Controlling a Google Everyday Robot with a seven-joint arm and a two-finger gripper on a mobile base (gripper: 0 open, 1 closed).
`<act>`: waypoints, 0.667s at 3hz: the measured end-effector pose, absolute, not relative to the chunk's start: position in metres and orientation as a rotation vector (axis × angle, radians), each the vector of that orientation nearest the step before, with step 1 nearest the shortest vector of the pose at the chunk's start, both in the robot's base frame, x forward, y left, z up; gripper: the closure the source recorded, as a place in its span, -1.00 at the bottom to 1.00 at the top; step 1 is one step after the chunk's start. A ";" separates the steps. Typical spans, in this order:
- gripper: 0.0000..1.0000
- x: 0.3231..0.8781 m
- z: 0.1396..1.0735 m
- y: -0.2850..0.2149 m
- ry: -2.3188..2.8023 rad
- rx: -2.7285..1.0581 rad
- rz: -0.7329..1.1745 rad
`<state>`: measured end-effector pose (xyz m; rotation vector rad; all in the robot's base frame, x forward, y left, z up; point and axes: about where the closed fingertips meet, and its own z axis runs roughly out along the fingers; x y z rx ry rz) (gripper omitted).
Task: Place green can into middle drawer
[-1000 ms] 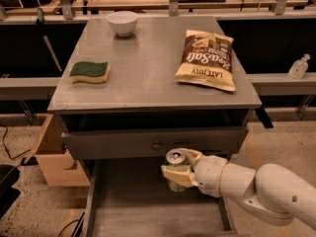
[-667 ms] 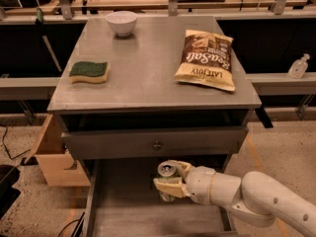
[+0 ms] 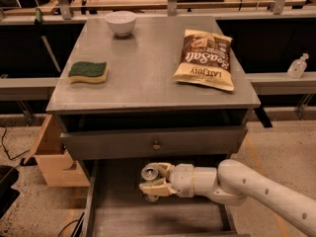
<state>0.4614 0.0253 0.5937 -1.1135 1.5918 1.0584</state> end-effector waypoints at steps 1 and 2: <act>1.00 0.461 0.594 0.025 1.592 -1.113 1.058; 1.00 0.457 0.573 0.032 1.608 -1.086 1.073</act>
Offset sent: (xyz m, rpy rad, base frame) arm -0.0086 0.0126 -0.0508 0.0233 0.0551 -0.0385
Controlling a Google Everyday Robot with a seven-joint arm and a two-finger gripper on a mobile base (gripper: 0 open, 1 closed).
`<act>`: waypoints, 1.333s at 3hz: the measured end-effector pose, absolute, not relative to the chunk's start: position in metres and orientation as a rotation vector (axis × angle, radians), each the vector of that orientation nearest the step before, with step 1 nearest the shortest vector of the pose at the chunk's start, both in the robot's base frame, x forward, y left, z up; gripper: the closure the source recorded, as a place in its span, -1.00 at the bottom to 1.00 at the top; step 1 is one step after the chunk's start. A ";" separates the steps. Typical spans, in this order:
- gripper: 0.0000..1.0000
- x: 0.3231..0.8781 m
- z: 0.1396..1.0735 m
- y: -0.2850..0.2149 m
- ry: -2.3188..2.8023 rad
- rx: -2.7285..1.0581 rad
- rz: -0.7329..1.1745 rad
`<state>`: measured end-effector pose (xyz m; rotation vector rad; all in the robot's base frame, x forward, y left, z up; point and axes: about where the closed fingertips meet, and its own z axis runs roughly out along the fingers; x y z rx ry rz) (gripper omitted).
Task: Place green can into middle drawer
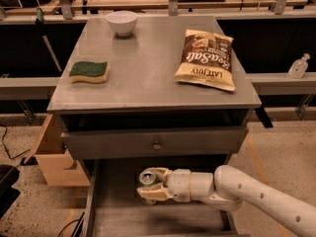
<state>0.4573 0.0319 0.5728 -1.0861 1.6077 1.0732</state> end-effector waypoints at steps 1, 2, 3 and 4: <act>1.00 0.447 0.519 0.033 1.597 -1.068 1.111; 1.00 0.441 0.482 0.035 1.588 -1.086 1.151; 1.00 0.439 0.457 0.039 1.599 -1.137 1.170; 1.00 0.437 0.440 0.046 1.617 -1.191 1.177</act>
Offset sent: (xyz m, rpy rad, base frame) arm -0.0225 0.0017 -0.1333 0.0491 0.0480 0.0742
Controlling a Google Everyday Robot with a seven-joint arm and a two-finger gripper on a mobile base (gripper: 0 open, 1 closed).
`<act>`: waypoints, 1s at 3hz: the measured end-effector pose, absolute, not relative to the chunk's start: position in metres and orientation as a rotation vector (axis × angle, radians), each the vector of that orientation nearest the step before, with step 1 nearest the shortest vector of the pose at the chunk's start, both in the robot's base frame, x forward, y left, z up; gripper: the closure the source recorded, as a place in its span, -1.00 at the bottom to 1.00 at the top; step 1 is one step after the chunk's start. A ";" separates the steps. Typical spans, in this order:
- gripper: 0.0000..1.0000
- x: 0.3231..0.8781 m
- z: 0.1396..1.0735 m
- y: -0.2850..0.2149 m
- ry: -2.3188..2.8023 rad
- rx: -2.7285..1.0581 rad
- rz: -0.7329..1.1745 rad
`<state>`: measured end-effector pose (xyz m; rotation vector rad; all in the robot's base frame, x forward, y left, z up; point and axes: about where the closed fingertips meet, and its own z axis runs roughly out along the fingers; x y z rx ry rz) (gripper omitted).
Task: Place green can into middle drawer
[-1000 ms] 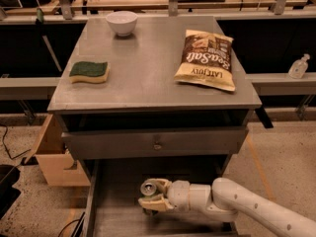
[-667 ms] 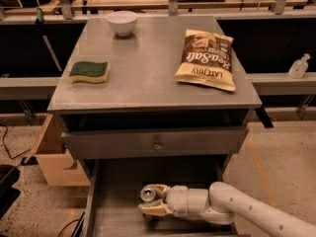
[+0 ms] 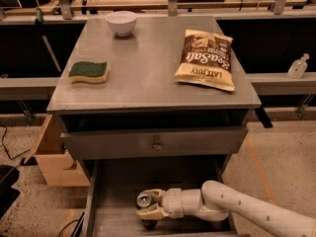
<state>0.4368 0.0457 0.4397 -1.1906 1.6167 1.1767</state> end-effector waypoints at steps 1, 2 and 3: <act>0.89 0.434 0.422 0.053 1.657 -1.205 1.165; 0.44 0.433 0.423 0.054 1.653 -1.206 1.170; 0.00 0.433 0.423 0.056 1.651 -1.207 1.173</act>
Offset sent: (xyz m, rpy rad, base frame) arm -0.0027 0.0061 -0.0154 -0.0305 0.0157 0.0002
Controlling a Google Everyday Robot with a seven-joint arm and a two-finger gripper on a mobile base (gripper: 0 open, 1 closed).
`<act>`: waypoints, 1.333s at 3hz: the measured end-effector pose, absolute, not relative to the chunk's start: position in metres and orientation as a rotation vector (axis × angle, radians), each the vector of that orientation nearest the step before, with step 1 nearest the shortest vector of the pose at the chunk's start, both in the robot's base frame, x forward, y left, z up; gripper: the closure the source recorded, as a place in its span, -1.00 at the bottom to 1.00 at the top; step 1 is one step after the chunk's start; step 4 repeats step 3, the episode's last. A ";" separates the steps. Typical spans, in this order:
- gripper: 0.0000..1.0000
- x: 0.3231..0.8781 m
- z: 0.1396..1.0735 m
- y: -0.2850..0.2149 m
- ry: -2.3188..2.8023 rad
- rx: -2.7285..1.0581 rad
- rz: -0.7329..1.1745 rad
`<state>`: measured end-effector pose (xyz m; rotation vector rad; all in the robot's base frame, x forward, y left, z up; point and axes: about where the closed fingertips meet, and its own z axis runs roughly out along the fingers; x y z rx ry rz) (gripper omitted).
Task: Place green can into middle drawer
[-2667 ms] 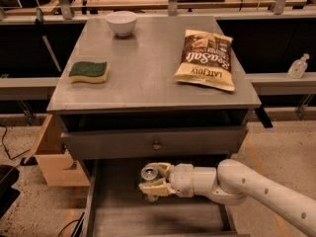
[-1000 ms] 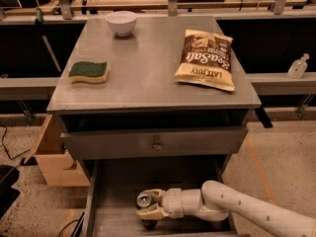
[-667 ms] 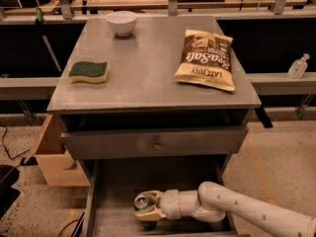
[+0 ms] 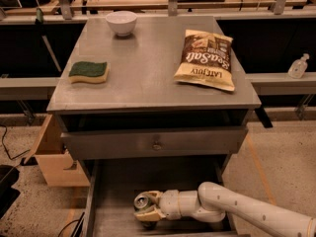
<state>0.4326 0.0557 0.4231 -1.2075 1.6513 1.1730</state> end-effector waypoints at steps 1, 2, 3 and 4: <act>-0.49 0.432 0.423 0.057 1.649 -1.209 1.177; -1.00 0.431 0.423 0.060 1.646 -1.211 1.182; -1.00 0.431 0.423 0.060 1.646 -1.212 1.183; -1.00 0.431 0.423 0.060 1.646 -1.212 1.183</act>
Offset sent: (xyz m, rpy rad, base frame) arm -0.0008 0.0016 0.0001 0.0016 0.0008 0.0030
